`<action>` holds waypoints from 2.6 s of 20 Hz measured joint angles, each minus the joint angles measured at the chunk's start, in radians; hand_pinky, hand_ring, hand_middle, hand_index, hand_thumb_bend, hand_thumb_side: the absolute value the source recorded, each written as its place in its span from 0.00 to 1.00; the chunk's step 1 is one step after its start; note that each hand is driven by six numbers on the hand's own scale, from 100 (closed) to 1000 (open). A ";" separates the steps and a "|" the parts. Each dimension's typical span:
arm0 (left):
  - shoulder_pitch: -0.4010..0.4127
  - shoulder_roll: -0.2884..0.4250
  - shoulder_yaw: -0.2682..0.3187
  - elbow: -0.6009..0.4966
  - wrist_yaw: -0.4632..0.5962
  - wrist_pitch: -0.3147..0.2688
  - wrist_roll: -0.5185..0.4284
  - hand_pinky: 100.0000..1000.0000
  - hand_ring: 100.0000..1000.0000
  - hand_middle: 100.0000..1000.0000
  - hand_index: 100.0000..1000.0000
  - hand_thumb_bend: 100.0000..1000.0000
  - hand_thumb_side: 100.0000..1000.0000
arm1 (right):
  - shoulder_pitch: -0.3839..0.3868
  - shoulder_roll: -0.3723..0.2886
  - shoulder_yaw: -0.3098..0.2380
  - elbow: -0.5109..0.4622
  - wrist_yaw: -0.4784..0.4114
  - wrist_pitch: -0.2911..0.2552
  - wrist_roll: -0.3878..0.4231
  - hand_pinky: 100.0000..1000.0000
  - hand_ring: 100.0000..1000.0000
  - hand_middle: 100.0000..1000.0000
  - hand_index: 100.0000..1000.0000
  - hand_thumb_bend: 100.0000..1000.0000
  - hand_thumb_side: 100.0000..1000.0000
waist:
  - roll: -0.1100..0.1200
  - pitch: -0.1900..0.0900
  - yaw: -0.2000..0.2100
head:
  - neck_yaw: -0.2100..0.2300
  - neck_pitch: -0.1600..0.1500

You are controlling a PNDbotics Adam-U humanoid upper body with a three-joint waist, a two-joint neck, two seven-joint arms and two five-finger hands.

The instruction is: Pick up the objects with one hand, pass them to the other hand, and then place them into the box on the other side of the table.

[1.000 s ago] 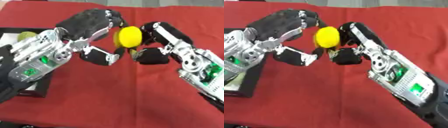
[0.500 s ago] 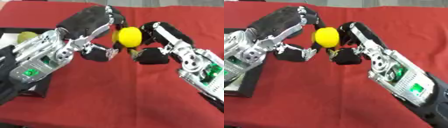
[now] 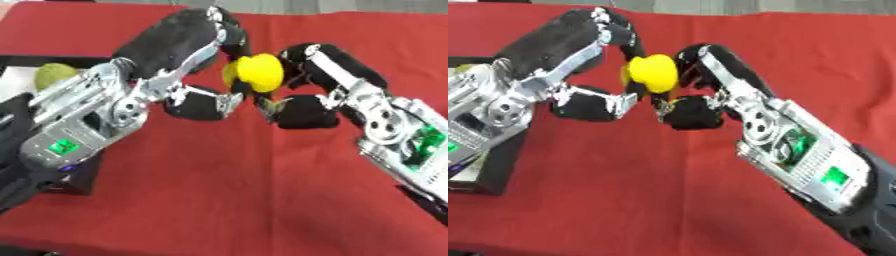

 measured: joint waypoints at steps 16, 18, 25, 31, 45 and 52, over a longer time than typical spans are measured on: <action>0.011 0.000 0.001 0.001 -0.015 0.021 0.002 0.69 0.56 0.37 0.36 0.00 0.08 | -0.001 -0.001 0.003 0.000 0.272 -0.020 0.252 0.84 0.83 0.76 0.87 0.49 0.00 | 0.000 0.000 -0.001 | 0.005 0.000; 0.018 0.001 0.001 0.001 -0.018 0.021 0.002 0.69 0.56 0.36 0.36 0.00 0.08 | 0.003 -0.001 -0.002 0.000 0.304 -0.016 0.273 0.84 0.83 0.76 0.87 0.49 0.00 | 0.000 0.000 -0.001 | 0.005 0.000; 0.046 0.034 0.009 0.007 -0.030 0.020 0.008 0.69 0.56 0.36 0.35 0.00 0.06 | 0.008 -0.002 -0.009 0.000 0.377 -0.007 0.318 0.84 0.83 0.76 0.87 0.49 0.00 | 0.000 0.000 -0.002 | 0.008 0.000; 0.096 0.103 0.038 0.003 -0.036 0.003 0.039 0.69 0.57 0.37 0.35 0.00 0.01 | 0.027 -0.025 -0.016 0.000 0.394 -0.002 0.330 0.84 0.83 0.75 0.86 0.48 0.00 | 0.000 0.000 -0.003 | 0.010 0.000; 0.347 0.301 0.264 0.000 0.077 0.052 0.260 0.70 0.56 0.37 0.35 0.00 0.00 | 0.130 -0.149 -0.103 0.000 0.338 -0.061 0.173 0.85 0.82 0.73 0.81 0.10 0.09 | 0.000 0.000 -0.008 | 0.027 0.000; 0.491 0.354 0.362 0.000 0.140 0.087 0.374 0.70 0.56 0.37 0.35 0.00 0.01 | 0.148 -0.175 -0.140 0.000 0.303 -0.097 0.092 0.85 0.82 0.73 0.81 0.14 0.08 | 0.000 0.000 -0.006 | 0.067 0.000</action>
